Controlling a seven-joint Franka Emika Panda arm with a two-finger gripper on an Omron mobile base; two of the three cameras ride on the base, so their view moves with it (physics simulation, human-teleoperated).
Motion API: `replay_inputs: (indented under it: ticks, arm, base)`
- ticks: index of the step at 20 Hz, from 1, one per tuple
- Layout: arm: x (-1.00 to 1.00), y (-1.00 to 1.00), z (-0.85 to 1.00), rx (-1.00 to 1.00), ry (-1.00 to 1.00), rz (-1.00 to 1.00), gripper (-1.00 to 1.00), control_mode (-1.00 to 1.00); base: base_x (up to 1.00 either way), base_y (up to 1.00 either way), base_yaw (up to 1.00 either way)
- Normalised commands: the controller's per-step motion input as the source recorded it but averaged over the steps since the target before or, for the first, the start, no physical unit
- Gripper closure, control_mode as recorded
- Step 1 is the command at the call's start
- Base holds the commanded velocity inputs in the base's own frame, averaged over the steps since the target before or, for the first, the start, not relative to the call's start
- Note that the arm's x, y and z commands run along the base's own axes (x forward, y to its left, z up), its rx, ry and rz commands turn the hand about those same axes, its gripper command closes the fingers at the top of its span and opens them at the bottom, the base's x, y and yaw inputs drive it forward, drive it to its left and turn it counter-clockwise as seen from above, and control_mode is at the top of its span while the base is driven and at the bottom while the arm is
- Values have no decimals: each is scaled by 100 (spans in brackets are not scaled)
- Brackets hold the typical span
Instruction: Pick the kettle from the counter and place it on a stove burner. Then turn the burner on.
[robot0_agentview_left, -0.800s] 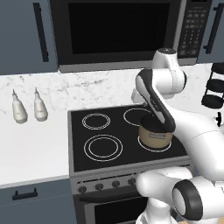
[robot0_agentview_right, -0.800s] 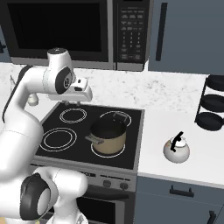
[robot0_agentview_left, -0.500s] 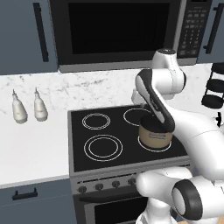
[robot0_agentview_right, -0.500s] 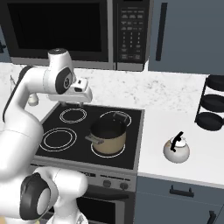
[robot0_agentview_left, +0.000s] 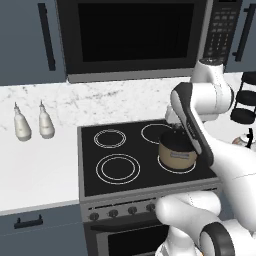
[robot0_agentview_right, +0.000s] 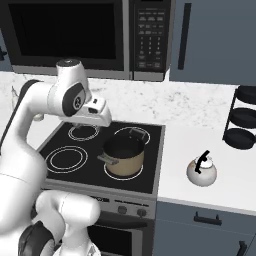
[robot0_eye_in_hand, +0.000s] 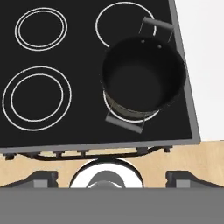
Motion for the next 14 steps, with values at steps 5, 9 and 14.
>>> replay_inputs:
  ticks: [5,9,14]
  arm:
    - [-3,-90,0,0,-1,-15,-100,-100]
    - [1,-100,0,0,0,-19,-100,-100]
    - [11,-100,-2,3,0,-18,-100,-100]
  base:
    - [0,0,0]
    - [0,0,0]
    - [0,0,0]
